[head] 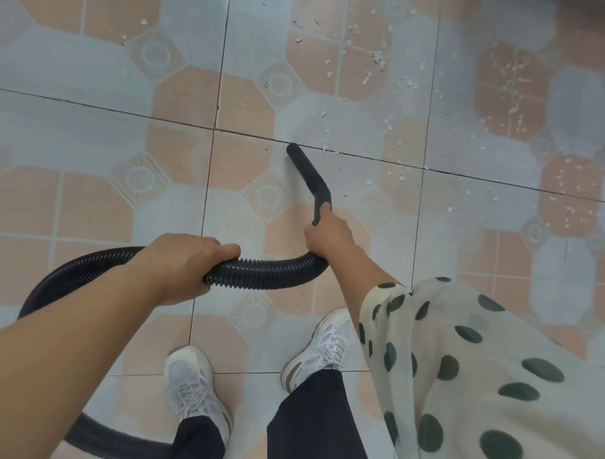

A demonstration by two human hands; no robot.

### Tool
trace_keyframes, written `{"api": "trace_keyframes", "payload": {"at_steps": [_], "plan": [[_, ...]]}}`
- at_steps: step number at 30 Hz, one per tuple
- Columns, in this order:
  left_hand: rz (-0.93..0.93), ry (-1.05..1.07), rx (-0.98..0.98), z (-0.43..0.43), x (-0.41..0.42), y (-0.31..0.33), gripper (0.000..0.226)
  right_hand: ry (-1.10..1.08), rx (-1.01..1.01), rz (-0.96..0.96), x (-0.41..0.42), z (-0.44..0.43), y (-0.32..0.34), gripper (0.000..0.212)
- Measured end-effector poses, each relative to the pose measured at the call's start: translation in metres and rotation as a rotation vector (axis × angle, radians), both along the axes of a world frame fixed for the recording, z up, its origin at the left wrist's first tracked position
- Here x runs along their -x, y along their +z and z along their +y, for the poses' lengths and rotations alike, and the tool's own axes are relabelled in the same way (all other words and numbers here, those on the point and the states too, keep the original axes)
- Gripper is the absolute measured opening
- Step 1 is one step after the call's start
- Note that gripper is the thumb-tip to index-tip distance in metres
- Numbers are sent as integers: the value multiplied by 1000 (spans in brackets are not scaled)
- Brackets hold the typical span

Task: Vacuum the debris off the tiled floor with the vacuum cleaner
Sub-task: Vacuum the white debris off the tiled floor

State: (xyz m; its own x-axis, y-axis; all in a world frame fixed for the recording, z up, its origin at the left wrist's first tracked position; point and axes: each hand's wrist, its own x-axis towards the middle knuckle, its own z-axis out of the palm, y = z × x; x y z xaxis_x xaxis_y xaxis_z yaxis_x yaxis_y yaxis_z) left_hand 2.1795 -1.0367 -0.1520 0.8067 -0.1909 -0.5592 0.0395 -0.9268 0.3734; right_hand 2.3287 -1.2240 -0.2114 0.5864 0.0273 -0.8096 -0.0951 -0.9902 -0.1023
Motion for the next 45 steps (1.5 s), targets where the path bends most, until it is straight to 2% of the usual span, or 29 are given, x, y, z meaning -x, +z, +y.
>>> {"api": "trace_keyframes", "payload": {"at_steps": [7, 11, 18, 31, 39, 45], "plan": [[12, -14, -6, -14, -12, 1, 26, -31, -14, -25, -12, -16, 0, 60], [37, -48, 5, -27, -20, 6, 27, -120, 0, 4, -7, -38, -1, 65], [16, -79, 4, -67, -54, 8, 27, -223, 40, -40, -33, -84, 5, 62], [55, -124, -25, -107, -74, 13, 29, -133, -10, -4, -49, -123, 8, 63], [65, -81, -75, -106, -75, 9, 26, -10, -54, -38, -67, -107, -4, 74], [56, 6, -91, -93, -80, 4, 28, 34, -52, -72, -86, -82, -10, 70]]}}
